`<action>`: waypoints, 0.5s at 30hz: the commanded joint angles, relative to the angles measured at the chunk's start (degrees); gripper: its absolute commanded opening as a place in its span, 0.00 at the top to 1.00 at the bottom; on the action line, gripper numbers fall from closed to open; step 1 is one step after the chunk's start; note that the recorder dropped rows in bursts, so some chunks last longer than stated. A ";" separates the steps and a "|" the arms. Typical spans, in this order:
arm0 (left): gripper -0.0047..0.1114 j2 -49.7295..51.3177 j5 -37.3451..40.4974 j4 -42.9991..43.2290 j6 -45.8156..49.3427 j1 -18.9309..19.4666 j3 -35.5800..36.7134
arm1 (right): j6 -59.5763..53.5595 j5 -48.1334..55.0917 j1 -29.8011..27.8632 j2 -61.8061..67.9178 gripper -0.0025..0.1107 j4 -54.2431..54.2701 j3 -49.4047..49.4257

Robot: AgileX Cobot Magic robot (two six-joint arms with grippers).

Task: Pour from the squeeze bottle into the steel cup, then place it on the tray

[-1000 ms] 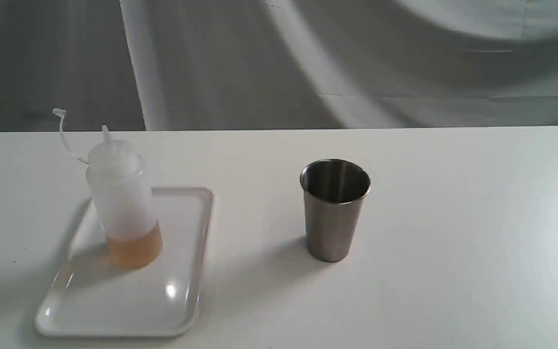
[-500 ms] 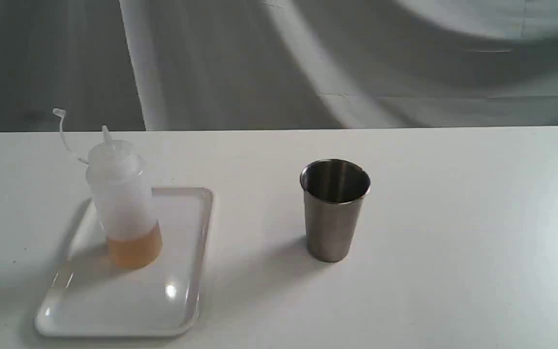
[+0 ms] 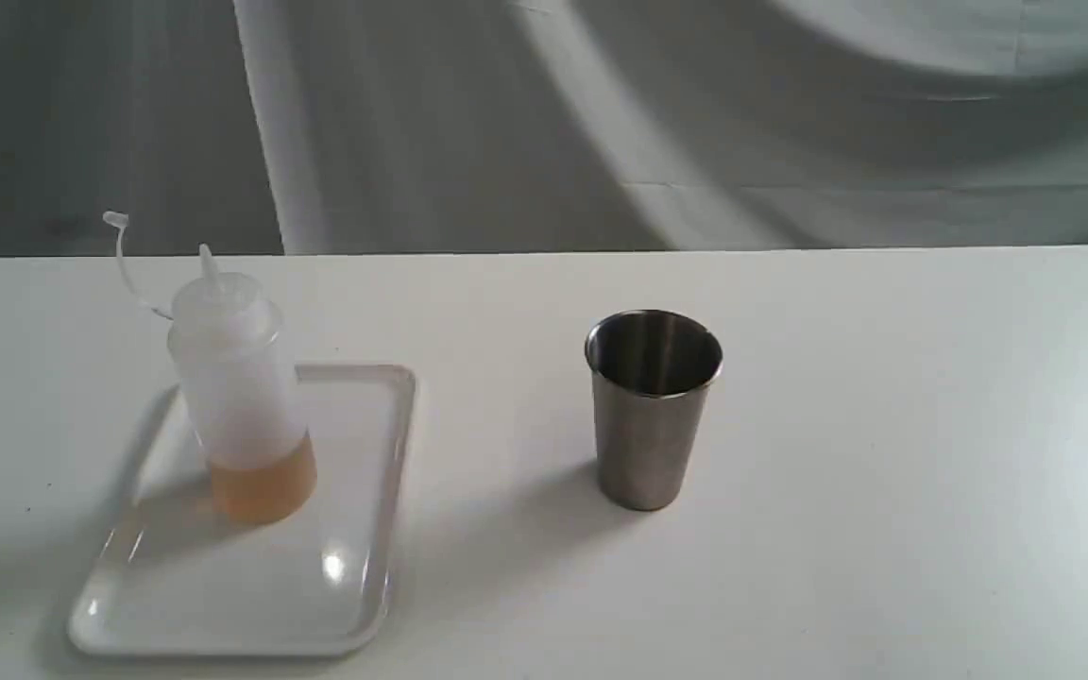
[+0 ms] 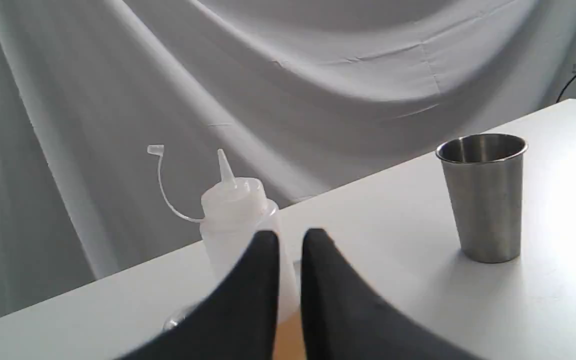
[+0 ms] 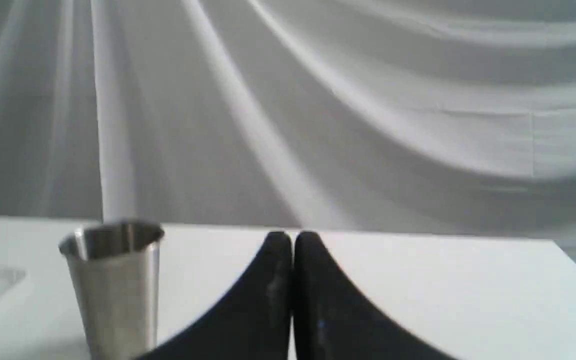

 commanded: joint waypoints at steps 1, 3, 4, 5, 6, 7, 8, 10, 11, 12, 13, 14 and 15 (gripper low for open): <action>0.89 0.18 -0.34 -0.14 -0.18 0.11 0.25 | -3.85 9.44 -0.41 -0.30 0.98 0.37 0.21; 0.89 0.18 -0.34 -0.14 -0.18 0.11 0.25 | -5.23 14.09 -0.41 -0.30 0.98 0.37 0.21; 0.89 0.18 -0.34 -0.14 -0.18 0.11 0.25 | -5.65 15.40 -0.41 -0.30 0.98 0.37 0.21; 0.89 0.18 -0.34 -0.14 -0.18 0.11 0.25 | -6.15 16.48 -0.41 -0.30 0.98 0.37 0.21; 0.89 0.18 -0.34 -0.14 -0.18 0.11 0.25 | -6.29 16.48 -0.41 -0.30 0.98 0.37 0.21; 0.89 0.18 -0.34 -0.14 -0.18 0.11 0.25 | -6.29 16.48 -0.41 -0.30 0.98 0.37 0.21; 0.89 0.18 -0.34 -0.14 -0.18 0.11 0.25 | -6.28 17.26 -0.41 -0.30 0.98 0.37 0.21; 0.89 0.18 -0.34 -0.14 -0.18 0.11 0.25 | -6.28 19.49 -0.41 -0.30 0.98 0.37 0.21; 0.89 0.18 -0.34 -0.14 -0.18 0.11 0.25 | -6.28 19.49 -0.41 -0.30 0.98 0.37 0.21; 0.89 0.18 -0.34 -0.14 -0.18 0.11 0.25 | -6.28 19.49 -0.41 -0.30 0.98 0.37 0.21; 0.89 0.18 -0.34 -0.14 -0.18 0.11 0.25 | -6.28 19.49 -0.41 -0.30 0.98 0.37 0.21; 0.89 0.18 -0.34 -0.14 -0.18 0.11 0.25 | -6.28 19.49 -0.41 -0.30 0.98 0.37 0.21; 0.89 0.18 -0.34 -0.14 -0.18 0.11 0.25 | -6.28 19.37 -0.41 -0.30 0.98 0.37 0.21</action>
